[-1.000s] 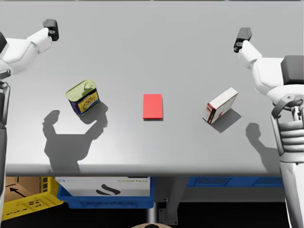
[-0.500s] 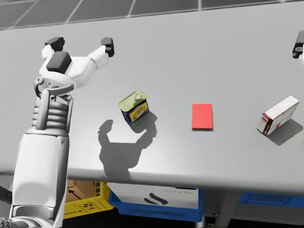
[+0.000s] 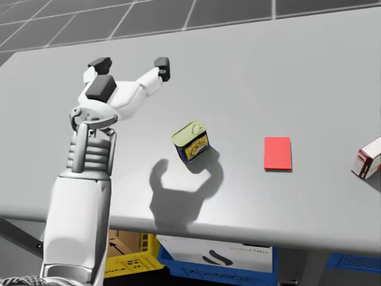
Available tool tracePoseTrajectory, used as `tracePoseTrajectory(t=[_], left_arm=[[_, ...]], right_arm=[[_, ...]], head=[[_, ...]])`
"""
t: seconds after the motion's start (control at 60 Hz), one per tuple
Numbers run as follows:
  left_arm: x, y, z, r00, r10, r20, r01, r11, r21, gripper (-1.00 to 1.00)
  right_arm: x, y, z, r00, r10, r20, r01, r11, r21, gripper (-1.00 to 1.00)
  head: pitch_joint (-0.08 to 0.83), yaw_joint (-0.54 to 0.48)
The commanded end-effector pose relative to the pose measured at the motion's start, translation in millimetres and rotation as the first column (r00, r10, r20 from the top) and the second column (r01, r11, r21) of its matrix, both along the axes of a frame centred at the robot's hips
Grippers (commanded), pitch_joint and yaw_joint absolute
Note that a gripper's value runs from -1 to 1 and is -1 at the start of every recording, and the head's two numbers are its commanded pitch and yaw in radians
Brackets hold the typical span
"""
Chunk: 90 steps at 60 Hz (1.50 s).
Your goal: Look at the card. If it is red, pick the object on the left. If it is green, pick the object on the right.
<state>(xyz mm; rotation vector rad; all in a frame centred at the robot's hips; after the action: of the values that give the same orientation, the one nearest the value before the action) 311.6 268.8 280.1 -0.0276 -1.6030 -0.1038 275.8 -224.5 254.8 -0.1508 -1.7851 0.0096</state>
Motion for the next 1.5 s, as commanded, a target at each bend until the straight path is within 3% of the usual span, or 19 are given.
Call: tracePoseTrajectory(t=[0.017, 0.083, 0.283, 0.3, 0.45, 0.717, 0.817, 0.883, 1.083, 1.417, 1.45, 1.467, 1.483, 1.5], left_arm=[[-18, -5, 1, 0.991, -0.113, -0.074, 0.113, 0.994, -0.009, -1.0], [-31, -7, -1, 0.979, -0.173, -0.109, 0.172, 0.985, -0.026, -1.0], [-65, 3, -11, 0.946, -0.272, -0.178, 0.29, 0.953, 0.085, -1.0], [-69, 7, -16, 0.929, -0.3, -0.215, 0.326, 0.941, 0.096, -1.0], [-77, 26, -45, 0.895, -0.321, -0.31, 0.373, 0.919, 0.126, -1.0], [-57, 27, -101, 0.84, -0.34, -0.422, 0.415, 0.904, 0.098, -1.0], [-44, 19, -107, 0.824, -0.348, -0.447, 0.418, 0.906, 0.063, -1.0], [-35, 14, -109, 0.825, -0.332, -0.458, 0.409, 0.91, 0.076, -1.0], [-11, -4, -111, 0.808, -0.328, -0.489, 0.399, 0.916, 0.047, -1.0], [8, -26, -121, 0.772, -0.354, -0.527, 0.414, 0.91, -0.005, -0.98], [7, -26, -121, 0.776, -0.35, -0.524, 0.41, 0.912, -0.003, -0.77], [6, -26, -123, 0.776, -0.355, -0.522, 0.412, 0.911, -0.007, -0.13], [5, -25, -123, 0.771, -0.36, -0.525, 0.42, 0.908, -0.006, 0.91], [5, -25, -123, 0.771, -0.36, -0.526, 0.419, 0.908, -0.006, 0.96]], right_arm=[[3, 2, -6, 1.0, 0.003, -0.021, -0.003, 1.0, 0.022, -1.0], [5, 2, -10, 1.0, 0.002, -0.029, -0.001, 1.0, 0.026, -1.0], [8, 2, -14, 1.0, 0.003, -0.031, -0.002, 1.0, 0.028, -1.0], [8, 2, -14, 1.0, 0.003, -0.03, -0.003, 1.0, 0.03, -1.0], [8, 2, -15, 1.0, 0.003, -0.028, -0.002, 0.999, 0.036, -1.0], [8, 3, -17, 1.0, -0.003, -0.03, 0.005, 0.999, 0.037, -1.0], [8, 3, -16, 1.0, -0.003, -0.03, 0.004, 0.999, 0.038, -1.0], [8, 2, -16, 1.0, -0.002, -0.029, 0.003, 0.999, 0.042, -1.0], [8, 1, -16, 1.0, -0.002, -0.028, 0.003, 0.999, 0.036, -1.0], [8, 0, -15, 1.0, 0.004, -0.031, -0.003, 0.999, 0.042, -1.0], [8, 0, -15, 1.0, 0.004, -0.031, -0.003, 0.999, 0.043, -1.0], [8, 0, -15, 1.0, 0.004, -0.031, -0.003, 0.999, 0.044, -1.0], [8, -1, -15, 1.0, 0.005, -0.031, -0.003, 0.999, 0.044, -1.0], [8, -1, -15, 1.0, 0.005, -0.03, -0.003, 0.999, 0.043, -1.0]], head=[[0.694, 0.3], [0.69, 0.3], [0.687, 0.31], [0.686, 0.32], [0.685, 0.32], [0.683, 0.31], [0.681, 0.31], [0.678, 0.31], [0.675, 0.3], [0.663, 0.29], [0.662, 0.29], [0.661, 0.29], [0.66, 0.29], [0.659, 0.29]])
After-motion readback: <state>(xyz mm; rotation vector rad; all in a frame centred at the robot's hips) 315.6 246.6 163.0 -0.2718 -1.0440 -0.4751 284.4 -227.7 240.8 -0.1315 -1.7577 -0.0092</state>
